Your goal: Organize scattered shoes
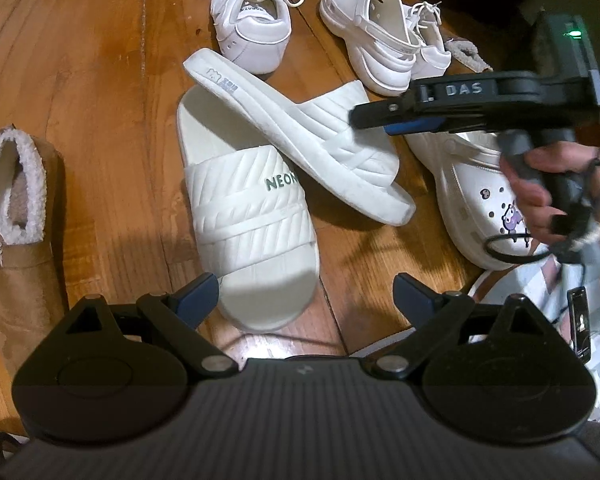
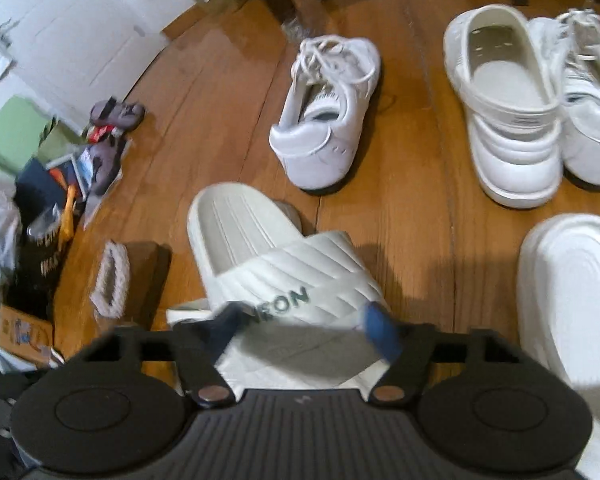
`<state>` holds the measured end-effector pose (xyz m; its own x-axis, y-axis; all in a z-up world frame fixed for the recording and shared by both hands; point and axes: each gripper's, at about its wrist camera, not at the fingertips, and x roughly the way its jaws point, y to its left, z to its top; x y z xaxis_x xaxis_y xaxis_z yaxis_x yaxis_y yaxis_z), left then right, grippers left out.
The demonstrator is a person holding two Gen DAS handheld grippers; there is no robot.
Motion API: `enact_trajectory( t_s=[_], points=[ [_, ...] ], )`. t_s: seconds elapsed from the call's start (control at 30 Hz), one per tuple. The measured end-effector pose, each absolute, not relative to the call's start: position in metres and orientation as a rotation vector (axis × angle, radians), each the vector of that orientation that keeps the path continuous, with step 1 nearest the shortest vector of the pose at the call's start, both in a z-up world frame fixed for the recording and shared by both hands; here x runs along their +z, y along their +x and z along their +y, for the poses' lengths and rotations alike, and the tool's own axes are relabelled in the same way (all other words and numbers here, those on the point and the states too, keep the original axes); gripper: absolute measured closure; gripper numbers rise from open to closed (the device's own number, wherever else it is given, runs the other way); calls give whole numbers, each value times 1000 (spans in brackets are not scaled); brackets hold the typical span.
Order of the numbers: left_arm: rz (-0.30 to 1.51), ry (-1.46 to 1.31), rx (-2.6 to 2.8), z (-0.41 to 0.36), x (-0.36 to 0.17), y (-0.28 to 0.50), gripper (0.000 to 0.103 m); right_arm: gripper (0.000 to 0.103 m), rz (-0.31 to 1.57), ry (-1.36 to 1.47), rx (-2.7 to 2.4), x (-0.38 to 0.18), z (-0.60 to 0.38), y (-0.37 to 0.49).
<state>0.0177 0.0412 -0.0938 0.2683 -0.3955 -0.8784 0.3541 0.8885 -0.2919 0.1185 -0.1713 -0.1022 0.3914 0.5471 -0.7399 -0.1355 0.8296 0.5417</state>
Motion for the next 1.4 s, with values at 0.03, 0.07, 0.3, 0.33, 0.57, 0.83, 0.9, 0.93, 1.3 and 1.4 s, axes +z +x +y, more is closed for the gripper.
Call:
enact_trajectory(
  t_s=[0.03,0.07,0.3,0.33,0.57,0.83,0.9,0.93,1.3,1.4],
  points=[
    [1197,-42,-506,41,-94,18,8,57,1093,441,454,-99,-171,115],
    [1197,-45,-506,40,-94,18,8,57,1102,433,473,-97,-169,113],
    [1204,-49,-496,41,-96,16,8,10,1105,744,396,-112,-209,128],
    [1206,-49,-493,41,-96,16,8,8,1124,811,380,-119,-216,133],
    [1216,-61,-484,41,-100,20,8,1,1227,887,309,-155,-209,169],
    [1221,-94,-453,49,-95,17,8,26,1236,827,158,-133,-196,156],
    [1216,-97,-449,53,-95,15,8,34,1243,884,72,-123,-195,142],
    [1216,-102,-447,54,-95,16,8,39,1247,913,28,-117,-194,135],
    [1205,-113,-448,54,-91,11,8,15,1075,1029,256,-129,-196,100],
    [1196,-108,-459,54,-90,10,8,11,999,721,287,-118,-193,97]
  ],
)
